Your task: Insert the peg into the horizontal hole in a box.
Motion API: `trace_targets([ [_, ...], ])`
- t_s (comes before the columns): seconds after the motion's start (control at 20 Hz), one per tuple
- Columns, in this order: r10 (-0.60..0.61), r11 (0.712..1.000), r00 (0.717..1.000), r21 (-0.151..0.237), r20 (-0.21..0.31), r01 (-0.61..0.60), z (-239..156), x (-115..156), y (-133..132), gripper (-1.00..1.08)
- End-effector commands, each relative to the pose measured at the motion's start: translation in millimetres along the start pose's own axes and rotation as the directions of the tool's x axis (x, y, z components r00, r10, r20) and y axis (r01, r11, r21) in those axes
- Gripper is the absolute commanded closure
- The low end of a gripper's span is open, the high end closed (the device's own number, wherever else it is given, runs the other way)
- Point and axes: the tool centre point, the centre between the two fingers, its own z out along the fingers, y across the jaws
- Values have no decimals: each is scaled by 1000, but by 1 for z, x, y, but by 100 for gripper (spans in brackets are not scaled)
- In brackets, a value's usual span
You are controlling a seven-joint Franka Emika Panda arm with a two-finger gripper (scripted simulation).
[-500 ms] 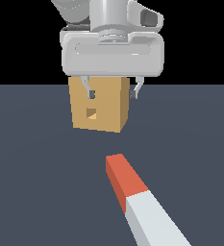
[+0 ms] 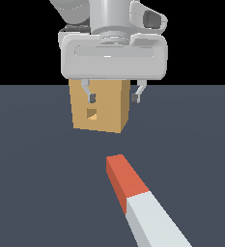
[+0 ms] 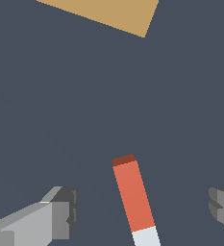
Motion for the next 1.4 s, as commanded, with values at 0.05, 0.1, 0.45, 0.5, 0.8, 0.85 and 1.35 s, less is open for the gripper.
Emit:
trace_targets([
  [0.05, -18, 1000, 1000, 0, -1, 18, 7, -13, 1, -92],
  [0.1, -26, 1000, 1000, -1, -2, 26, 10, -18, 1, -92],
  [0.45, -94, 996, 996, -4, -6, 94, 35, -61, 7, -92],
  [0.5, -105, 994, 994, -4, -7, 105, 39, -69, 8, -92],
  [0.8, -176, 984, 984, -8, -12, 176, 65, -114, 20, -92],
  [0.85, -187, 982, 982, -8, -12, 187, 69, -120, 22, -92],
  [1.35, -259, 966, 966, -12, -17, 259, 96, -165, 39, -92],
])
